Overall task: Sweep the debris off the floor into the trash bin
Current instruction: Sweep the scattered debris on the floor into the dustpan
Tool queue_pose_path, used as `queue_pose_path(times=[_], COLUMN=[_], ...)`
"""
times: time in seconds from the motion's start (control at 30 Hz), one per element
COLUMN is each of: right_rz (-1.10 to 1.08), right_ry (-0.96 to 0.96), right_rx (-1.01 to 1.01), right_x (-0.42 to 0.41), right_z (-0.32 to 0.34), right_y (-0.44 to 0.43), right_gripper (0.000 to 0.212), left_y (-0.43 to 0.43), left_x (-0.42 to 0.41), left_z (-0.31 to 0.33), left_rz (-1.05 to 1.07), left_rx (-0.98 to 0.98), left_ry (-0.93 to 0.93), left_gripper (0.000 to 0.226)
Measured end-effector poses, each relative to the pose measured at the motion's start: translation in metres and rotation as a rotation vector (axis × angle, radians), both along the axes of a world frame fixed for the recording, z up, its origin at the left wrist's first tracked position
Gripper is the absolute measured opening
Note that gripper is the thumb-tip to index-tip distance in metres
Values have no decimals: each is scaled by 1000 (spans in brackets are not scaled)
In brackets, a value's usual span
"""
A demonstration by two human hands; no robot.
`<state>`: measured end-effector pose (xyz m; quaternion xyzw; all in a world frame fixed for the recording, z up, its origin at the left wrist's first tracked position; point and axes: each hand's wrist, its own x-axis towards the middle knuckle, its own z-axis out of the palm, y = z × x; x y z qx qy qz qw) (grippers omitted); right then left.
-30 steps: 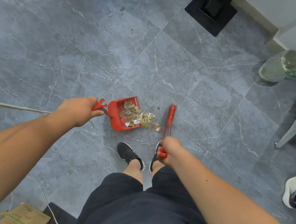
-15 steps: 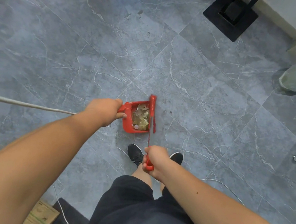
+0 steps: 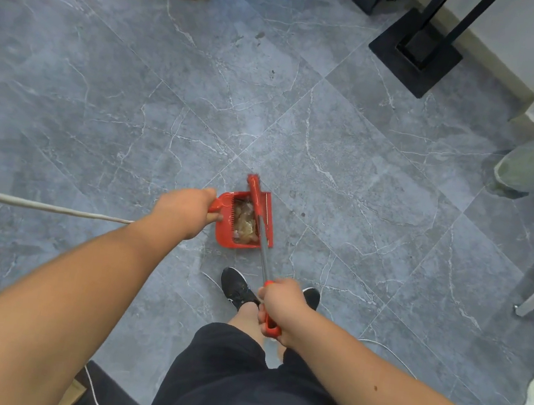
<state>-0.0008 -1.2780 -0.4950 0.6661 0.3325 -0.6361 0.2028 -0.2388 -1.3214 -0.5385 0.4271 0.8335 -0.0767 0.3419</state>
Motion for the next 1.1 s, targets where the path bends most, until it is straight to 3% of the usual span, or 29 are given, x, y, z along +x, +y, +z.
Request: queue_pose_path(times=[0.13, 0.47, 0.67, 0.9, 1.1], right_rz=[47, 188, -8, -10, -32], right_ry=[-22, -162, -153, -39, -53], right_rx=[72, 243, 62, 3, 6], right_x=[24, 36, 29, 46, 77], right_z=[3, -48, -50, -26, -10], right_y=[1, 7, -1, -6, -2], right_gripper=[16, 24, 24, 16, 24], left_y=[-6, -1, 1, -1, -7], left_x=[2, 6, 12, 20, 21], left_z=[-8, -13, -10, -3, 7], left_rz=[187, 331, 336, 364, 373], left_rx=[5, -32, -24, -9, 7], left_ry=[-53, 6, -2, 5, -17], left_gripper=[38, 38, 35, 40, 37])
